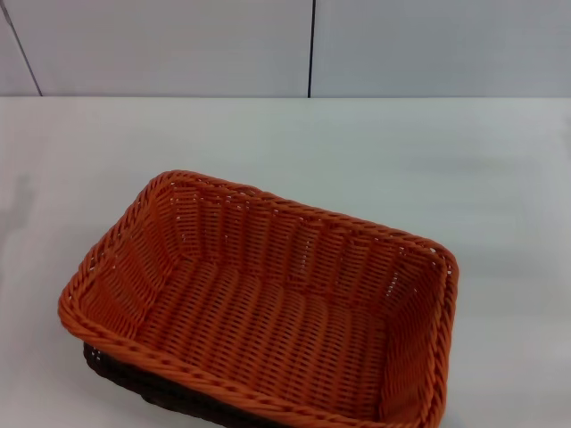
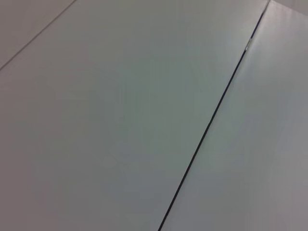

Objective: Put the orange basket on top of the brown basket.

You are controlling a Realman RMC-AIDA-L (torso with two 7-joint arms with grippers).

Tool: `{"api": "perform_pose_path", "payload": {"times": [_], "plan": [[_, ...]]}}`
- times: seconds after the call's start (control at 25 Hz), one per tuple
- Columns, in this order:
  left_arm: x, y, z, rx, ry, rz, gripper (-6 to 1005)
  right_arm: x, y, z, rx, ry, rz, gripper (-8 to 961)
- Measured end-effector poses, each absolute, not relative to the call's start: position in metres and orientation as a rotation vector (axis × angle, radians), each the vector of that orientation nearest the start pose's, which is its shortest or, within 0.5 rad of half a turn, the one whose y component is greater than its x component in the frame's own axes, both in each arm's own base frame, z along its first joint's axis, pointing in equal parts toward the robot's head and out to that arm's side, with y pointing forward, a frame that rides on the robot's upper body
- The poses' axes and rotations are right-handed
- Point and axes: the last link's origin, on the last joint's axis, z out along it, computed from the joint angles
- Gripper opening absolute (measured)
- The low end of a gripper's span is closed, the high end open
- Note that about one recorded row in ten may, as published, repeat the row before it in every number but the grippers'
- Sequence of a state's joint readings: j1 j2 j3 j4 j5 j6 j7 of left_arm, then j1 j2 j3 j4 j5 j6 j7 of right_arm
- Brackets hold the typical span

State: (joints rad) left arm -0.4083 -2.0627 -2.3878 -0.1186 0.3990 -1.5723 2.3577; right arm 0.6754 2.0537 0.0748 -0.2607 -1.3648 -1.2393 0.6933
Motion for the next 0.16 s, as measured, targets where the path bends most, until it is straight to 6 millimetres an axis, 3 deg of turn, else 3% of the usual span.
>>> {"api": "perform_pose_path", "payload": {"times": [0.16], "plan": [[-0.3366,0.3091,0.0951,-1.141,-0.564,-1.342,843,0.2977,0.4062,0.0967,-1.385,0.533,1.049,574]]}}
